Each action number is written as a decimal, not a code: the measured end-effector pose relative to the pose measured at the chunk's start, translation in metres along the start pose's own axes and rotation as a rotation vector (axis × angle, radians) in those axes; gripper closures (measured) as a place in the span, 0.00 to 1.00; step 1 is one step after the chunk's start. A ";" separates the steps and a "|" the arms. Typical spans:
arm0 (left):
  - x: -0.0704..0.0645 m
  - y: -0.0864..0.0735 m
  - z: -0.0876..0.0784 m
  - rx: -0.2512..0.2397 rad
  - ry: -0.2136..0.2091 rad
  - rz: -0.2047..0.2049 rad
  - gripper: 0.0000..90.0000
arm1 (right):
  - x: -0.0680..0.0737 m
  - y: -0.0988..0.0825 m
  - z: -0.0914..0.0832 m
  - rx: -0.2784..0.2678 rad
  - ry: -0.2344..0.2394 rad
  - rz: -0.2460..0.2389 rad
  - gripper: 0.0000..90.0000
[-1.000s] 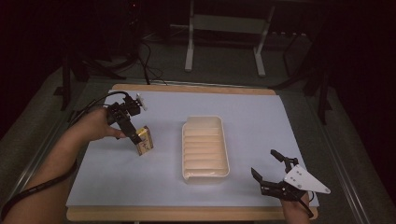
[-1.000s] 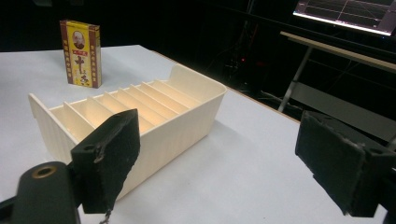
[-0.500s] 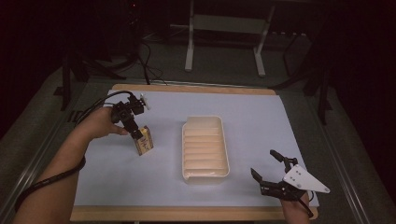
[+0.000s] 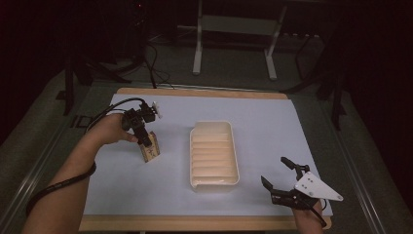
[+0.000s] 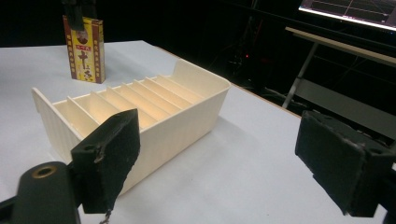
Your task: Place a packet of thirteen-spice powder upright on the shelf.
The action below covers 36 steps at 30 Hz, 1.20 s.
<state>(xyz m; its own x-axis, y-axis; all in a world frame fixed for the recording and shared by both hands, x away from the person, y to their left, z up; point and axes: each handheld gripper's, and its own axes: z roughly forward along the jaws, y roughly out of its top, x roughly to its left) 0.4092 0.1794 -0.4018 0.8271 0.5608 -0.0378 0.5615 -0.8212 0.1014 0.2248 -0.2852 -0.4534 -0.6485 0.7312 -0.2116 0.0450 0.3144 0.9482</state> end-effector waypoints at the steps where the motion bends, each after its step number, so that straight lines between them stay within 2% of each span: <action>1: 0.000 0.000 0.001 0.009 0.000 0.007 0.59 | 0.000 0.000 0.000 0.000 0.001 0.001 0.16; 7: 0.000 0.001 0.008 0.027 -0.014 0.025 0.68 | 0.000 0.000 0.000 0.002 0.005 -0.001 0.16; 10: 0.000 0.001 0.008 0.026 -0.013 0.018 0.68 | 0.000 0.000 0.001 0.002 0.007 0.002 0.16; 13: 0.000 0.001 0.008 0.023 0.005 0.041 0.73 | 0.000 0.000 0.001 0.004 0.008 0.002 0.16; 18: -0.003 0.000 0.006 -0.010 0.034 0.064 0.75 | 0.000 -0.001 0.001 0.003 0.008 0.004 0.16; 20: -0.004 -0.001 0.004 -0.027 0.032 0.072 0.75 | 0.000 -0.001 0.001 0.002 0.007 0.004 0.16; 21: -0.006 -0.001 0.001 -0.048 0.017 0.088 0.75 | 0.000 -0.001 0.001 0.003 0.006 0.003 0.16; 26: -0.011 -0.001 -0.005 -0.050 -0.002 0.109 0.75 | 0.000 0.000 0.001 0.005 0.008 0.002 0.16; 30: -0.013 -0.003 -0.011 -0.059 -0.012 0.146 0.76 | 0.000 0.000 0.001 0.004 0.008 0.002 0.16; 32: -0.015 -0.005 -0.013 -0.079 0.000 0.189 0.75 | 0.000 0.000 0.001 0.004 0.009 0.003 0.16; 34: -0.016 -0.006 -0.015 -0.092 -0.029 0.213 0.75 | 0.000 0.000 0.001 0.005 0.010 0.003 0.16; 36: -0.018 -0.007 -0.017 -0.099 -0.035 0.237 0.76 | 0.000 0.000 0.001 0.004 0.009 0.003 0.16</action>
<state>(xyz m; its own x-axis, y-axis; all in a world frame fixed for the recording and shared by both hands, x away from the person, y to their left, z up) 0.3903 0.1765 -0.3844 0.9367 0.3483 -0.0356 0.3478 -0.9141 0.2086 0.2257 -0.2846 -0.4537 -0.6556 0.7264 -0.2064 0.0501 0.3146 0.9479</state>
